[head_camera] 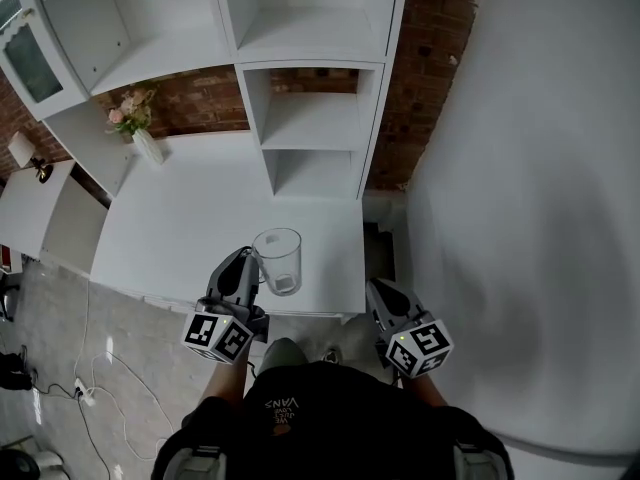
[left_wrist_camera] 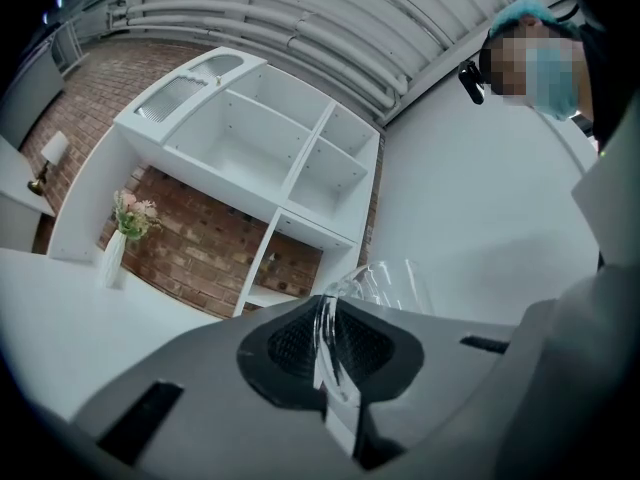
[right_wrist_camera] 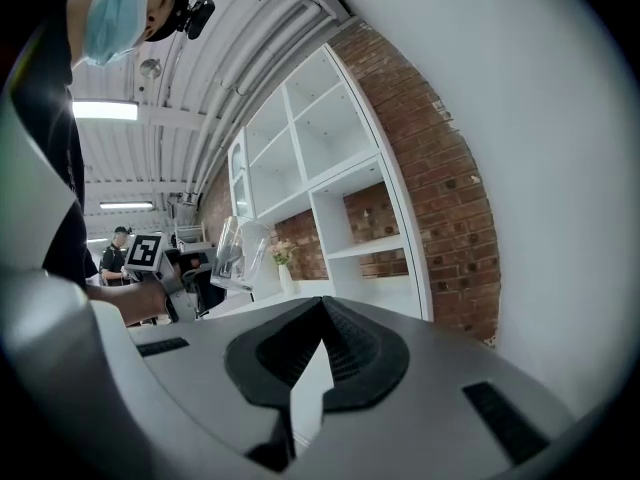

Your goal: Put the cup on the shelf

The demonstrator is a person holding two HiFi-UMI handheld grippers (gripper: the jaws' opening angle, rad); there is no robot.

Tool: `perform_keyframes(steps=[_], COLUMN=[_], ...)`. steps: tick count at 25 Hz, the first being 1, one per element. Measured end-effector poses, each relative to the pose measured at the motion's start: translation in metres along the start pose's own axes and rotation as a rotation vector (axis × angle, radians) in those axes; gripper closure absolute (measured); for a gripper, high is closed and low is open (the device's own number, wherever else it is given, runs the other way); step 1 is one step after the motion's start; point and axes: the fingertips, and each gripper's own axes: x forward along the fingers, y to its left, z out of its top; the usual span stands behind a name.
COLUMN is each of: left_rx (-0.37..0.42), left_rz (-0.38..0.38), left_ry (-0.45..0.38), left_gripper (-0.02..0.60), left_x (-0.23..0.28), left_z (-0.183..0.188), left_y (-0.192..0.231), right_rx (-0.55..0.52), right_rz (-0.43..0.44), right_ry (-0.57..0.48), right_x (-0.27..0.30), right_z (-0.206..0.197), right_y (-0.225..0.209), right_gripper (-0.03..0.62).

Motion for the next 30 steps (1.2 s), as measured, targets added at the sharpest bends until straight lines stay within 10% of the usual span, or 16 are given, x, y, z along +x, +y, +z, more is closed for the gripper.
perform_keyframes(steps=[30], left_rx=[0.046], left_rz=[-0.108], left_ry=[-0.025], left_gripper=[0.565], left_x=[0.245], left_z=[0.022], left_y=[0.074], right_rx=[0.101], right_rz=[-0.228], right_ry=[-0.054], right_x=[0.08], right_z=[0.024], right_y=[-0.047], right_gripper=[0.599])
